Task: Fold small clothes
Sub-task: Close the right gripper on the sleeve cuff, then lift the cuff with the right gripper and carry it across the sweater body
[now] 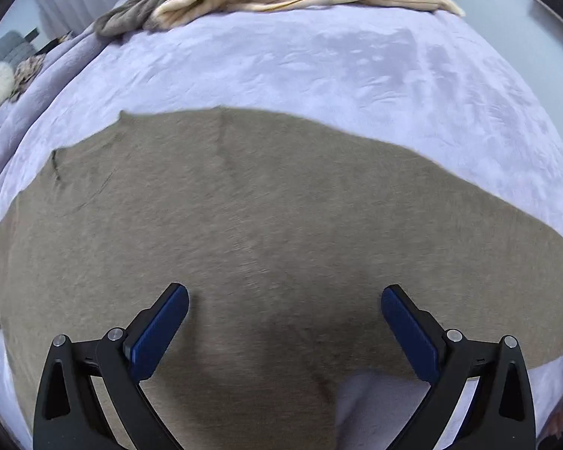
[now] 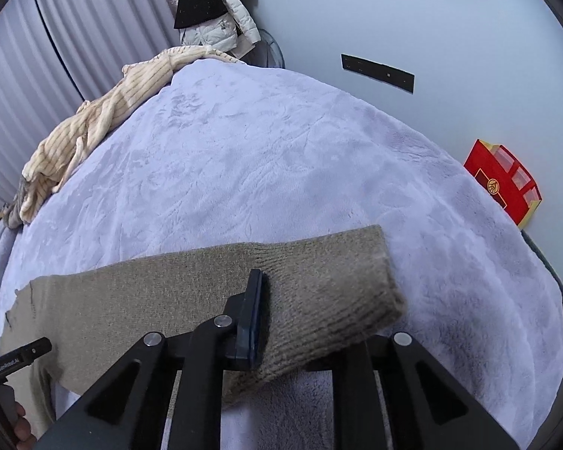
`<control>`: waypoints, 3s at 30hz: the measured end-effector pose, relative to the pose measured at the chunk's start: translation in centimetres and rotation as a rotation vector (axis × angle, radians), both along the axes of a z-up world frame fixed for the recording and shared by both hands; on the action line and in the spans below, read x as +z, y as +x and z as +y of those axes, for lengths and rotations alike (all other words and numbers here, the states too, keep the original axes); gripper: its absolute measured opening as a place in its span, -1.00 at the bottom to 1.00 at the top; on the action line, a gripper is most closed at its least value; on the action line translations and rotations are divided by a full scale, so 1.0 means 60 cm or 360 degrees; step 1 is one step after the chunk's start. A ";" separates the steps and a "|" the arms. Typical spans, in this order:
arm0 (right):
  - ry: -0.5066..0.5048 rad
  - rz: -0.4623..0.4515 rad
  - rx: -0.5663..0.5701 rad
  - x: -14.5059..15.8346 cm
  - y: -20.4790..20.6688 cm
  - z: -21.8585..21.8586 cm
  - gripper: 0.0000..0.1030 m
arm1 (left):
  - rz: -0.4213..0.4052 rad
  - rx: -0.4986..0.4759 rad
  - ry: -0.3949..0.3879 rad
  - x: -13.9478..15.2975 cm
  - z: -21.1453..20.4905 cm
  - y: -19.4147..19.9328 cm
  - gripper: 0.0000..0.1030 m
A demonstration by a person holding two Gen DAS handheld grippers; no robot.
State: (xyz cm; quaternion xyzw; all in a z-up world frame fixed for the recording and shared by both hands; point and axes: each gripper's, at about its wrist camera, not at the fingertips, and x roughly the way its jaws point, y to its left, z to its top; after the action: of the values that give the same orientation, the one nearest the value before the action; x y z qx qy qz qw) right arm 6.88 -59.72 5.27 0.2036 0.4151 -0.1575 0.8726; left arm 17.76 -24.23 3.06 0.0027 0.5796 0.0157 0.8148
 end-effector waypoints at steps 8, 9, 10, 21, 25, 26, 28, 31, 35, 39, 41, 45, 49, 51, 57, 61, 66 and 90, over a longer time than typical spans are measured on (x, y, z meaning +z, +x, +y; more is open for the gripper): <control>-0.0094 -0.0053 -0.0041 0.047 -0.015 0.024 -0.86 | 0.0032 -0.0069 -0.0080 0.006 0.037 -0.025 1.00; -0.0113 -0.0062 -0.0039 0.057 -0.017 0.029 -0.86 | 0.0030 -0.0067 -0.0065 0.009 0.046 -0.032 1.00; -0.0144 -0.0062 -0.0033 0.067 -0.016 0.037 -0.86 | 0.0031 -0.0074 -0.0059 0.008 0.056 -0.041 1.00; -0.0291 -0.0073 -0.0061 0.153 -0.036 0.107 -0.87 | 0.0023 -0.0068 -0.0150 -0.010 0.169 -0.134 1.00; -0.0369 -0.0095 -0.0023 0.184 -0.029 0.155 -0.87 | -0.0008 -0.0060 -0.0191 0.007 0.202 -0.145 1.00; -0.0373 -0.0098 -0.0014 0.188 -0.027 0.167 -0.87 | -0.0019 -0.0060 -0.0200 0.017 0.203 -0.150 1.00; -0.0387 -0.0112 0.0007 0.196 -0.024 0.193 -0.87 | -0.0050 -0.0053 -0.0199 0.033 0.219 -0.155 1.00; -0.0409 -0.0147 0.0051 0.209 -0.019 0.238 -0.87 | -0.0107 -0.0032 -0.0204 0.058 0.263 -0.175 1.00; -0.0423 -0.0194 0.0152 0.227 -0.002 0.306 -0.88 | -0.0156 0.0021 -0.0185 0.069 0.304 -0.184 1.00; -0.0466 -0.0218 0.0256 0.240 0.015 0.382 -0.88 | -0.0137 0.0104 -0.0198 0.055 0.349 -0.181 1.00; -0.0473 -0.0228 0.0299 0.243 0.021 0.420 -0.88 | -0.0130 0.0133 -0.0212 0.049 0.373 -0.186 1.00; -0.0496 -0.0240 0.0396 0.245 0.032 0.497 -0.88 | -0.0134 0.0193 -0.0227 0.043 0.417 -0.197 1.00; -0.0515 -0.0251 0.0500 0.244 0.046 0.583 -0.88 | -0.0141 0.0248 -0.0245 0.041 0.461 -0.211 1.00; -0.0524 -0.0251 0.0548 0.240 0.052 0.625 -0.88 | -0.0152 0.0270 -0.0246 0.042 0.482 -0.220 1.00; -0.0560 -0.0237 0.0724 0.219 0.067 0.763 -0.88 | -0.0171 0.0344 -0.0266 0.038 0.545 -0.250 1.00; -0.0563 -0.0223 0.0841 0.201 0.069 0.849 -0.88 | -0.0172 0.0400 -0.0281 0.033 0.582 -0.270 1.00; -0.0574 -0.0201 0.0961 0.177 0.071 0.941 -0.88 | -0.0173 0.0471 -0.0304 0.025 0.622 -0.287 1.00; -0.0699 0.0125 0.1293 0.014 0.049 1.121 -0.87 | -0.0117 0.0590 -0.0395 -0.015 0.668 -0.365 1.00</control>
State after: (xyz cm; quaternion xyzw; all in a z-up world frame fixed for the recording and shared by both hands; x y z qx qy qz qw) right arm 9.83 7.56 6.09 -0.1712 0.4509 0.1055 0.8696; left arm -4.13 15.82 2.18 -0.2048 0.5375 0.0937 0.8126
